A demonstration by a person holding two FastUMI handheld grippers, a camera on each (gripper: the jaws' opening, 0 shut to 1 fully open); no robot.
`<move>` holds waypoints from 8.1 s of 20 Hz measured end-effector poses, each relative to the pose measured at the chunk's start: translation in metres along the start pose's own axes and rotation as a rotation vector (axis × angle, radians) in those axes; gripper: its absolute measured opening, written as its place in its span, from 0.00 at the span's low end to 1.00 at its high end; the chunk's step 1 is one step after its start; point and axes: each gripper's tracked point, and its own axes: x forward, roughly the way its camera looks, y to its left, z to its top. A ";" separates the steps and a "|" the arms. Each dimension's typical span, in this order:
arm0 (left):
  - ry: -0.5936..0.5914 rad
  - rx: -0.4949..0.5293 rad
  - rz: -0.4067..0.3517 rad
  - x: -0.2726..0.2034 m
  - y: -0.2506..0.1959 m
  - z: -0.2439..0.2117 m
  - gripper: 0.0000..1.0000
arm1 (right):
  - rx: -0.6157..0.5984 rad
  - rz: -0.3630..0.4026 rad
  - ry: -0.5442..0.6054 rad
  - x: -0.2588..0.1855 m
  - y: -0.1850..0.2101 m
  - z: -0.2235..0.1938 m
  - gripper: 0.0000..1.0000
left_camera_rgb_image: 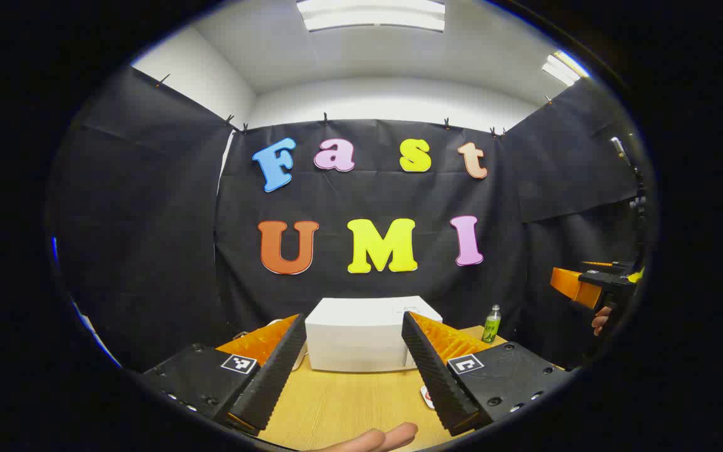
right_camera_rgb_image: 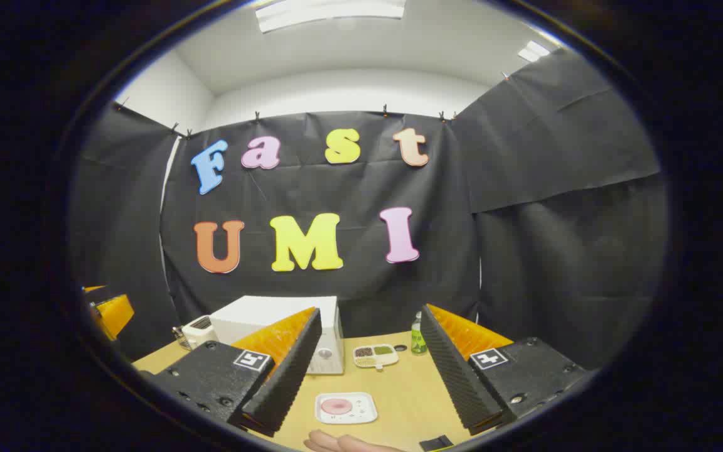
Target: Open the microwave oven with the left hand, put the food in, and close the microwave oven.
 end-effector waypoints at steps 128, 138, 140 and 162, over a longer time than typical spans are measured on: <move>0.127 -0.046 0.202 -0.001 0.170 -0.160 0.93 | -0.127 0.251 0.331 0.067 0.014 -0.211 0.91; 0.040 -0.041 0.153 0.024 0.123 -0.105 0.93 | -0.056 0.320 0.860 0.134 -0.022 -0.306 0.90; 0.036 -0.035 0.141 0.031 0.115 -0.104 0.93 | -0.049 0.332 0.978 0.137 -0.026 -0.330 0.77; 0.065 -0.014 0.170 0.062 0.113 -0.114 0.93 | 0.083 0.454 1.479 0.155 -0.013 -0.426 0.04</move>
